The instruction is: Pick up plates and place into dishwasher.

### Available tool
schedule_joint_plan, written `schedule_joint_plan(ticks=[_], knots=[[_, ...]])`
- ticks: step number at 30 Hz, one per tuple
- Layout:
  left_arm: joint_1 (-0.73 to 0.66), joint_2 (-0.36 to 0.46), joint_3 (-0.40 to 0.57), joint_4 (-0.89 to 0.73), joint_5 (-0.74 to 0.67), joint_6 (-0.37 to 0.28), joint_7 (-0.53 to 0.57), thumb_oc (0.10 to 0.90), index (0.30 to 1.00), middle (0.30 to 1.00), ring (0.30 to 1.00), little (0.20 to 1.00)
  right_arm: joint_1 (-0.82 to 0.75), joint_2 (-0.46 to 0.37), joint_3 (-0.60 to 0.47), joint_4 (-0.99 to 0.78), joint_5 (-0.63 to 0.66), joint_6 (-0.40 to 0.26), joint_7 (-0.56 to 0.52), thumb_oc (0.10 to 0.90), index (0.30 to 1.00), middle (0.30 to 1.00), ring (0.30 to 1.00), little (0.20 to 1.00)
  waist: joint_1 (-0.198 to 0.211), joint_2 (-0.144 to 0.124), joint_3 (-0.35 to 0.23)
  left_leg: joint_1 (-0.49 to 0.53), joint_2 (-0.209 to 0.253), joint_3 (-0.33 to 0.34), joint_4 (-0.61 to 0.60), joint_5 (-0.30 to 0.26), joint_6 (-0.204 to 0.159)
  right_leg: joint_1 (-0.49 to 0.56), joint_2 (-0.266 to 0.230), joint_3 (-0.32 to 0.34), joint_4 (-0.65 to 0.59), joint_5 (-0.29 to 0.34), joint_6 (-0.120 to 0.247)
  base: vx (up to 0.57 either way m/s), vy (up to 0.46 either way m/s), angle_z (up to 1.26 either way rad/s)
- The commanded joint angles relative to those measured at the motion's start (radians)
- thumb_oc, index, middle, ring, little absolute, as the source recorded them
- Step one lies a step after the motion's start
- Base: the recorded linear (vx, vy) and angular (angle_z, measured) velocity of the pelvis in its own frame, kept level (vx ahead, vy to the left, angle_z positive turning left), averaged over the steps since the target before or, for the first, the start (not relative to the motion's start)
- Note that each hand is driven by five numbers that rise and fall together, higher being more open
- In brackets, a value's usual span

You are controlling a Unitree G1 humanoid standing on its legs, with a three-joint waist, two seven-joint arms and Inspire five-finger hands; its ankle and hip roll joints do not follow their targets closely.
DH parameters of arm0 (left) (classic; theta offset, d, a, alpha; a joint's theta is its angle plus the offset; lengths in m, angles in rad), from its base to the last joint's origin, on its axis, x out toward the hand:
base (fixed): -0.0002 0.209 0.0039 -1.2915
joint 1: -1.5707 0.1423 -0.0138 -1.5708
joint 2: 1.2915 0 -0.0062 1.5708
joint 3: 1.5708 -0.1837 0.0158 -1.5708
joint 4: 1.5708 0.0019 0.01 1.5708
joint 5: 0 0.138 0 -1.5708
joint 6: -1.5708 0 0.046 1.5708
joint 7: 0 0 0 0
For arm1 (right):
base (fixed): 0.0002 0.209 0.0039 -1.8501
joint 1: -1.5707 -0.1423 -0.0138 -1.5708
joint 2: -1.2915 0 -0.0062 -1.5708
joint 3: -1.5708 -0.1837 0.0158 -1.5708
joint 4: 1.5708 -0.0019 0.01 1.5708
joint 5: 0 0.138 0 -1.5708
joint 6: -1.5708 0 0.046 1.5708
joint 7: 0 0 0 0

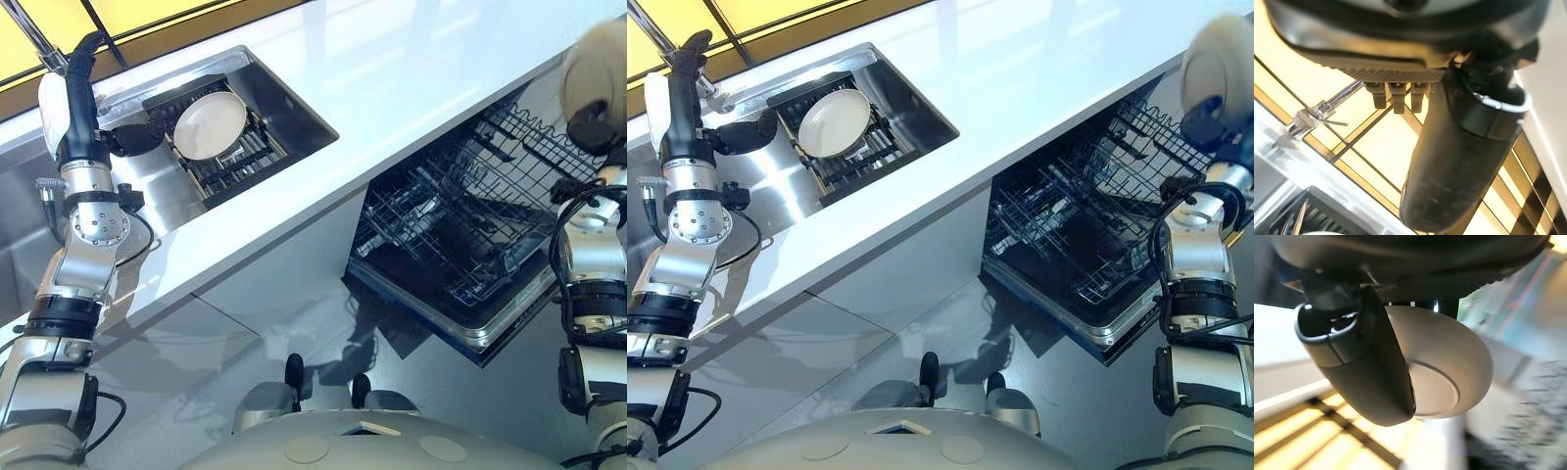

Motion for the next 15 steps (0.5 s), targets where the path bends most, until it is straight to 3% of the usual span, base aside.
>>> schedule_joint_plan(ticks=[1, 8, 15], knots=[[-0.085, 0.05, 0.052, -0.009, 0.006, -0.108, 0.09, 0.8, 0.9, 0.9, 0.9, 0.9, -0.069, -0.173, 0.003, -0.076, -0.028, -0.092, -0.024, 0.1, 0.3, 0.3, 0.3, 0.2, 0.003, 0.043, -0.084, 0.091, 0.0, 0.02, 0.008, -0.164, -0.029, -0.047, 0.072, -0.045, 0.148, -0.145, -0.012, 0.03, 0.01, -0.05], [-0.137, 0.041, 0.003, -0.015, 0.0, -0.12, 0.127, 0.8, 0.9, 0.9, 0.9, 0.9, -0.166, -0.233, 0.087, 0.01, -0.061, -0.11, 0.035, 0.1, 0.3, 0.3, 0.3, 0.2, 0.006, 0.071, -0.006, 0.009, -0.008, 0.005, 0.047, -0.144, -0.037, -0.135, 0.055, -0.046, 0.219, -0.154, -0.017, -0.04, 0.012, 0.01], [-0.19, 0.094, -0.015, -0.01, -0.041, -0.139, 0.143, 0.8, 0.9, 0.9, 0.9, 0.9, -0.28, -0.301, 0.188, 0.107, -0.098, -0.128, 0.099, 0.1, 0.3, 0.3, 0.3, 0.2, 0.026, 0.076, 0.066, -0.07, -0.009, -0.014, 0.078, -0.138, -0.046, -0.191, 0.047, -0.047, 0.232, -0.159, -0.025, -0.06, -0.029, 0.06]])
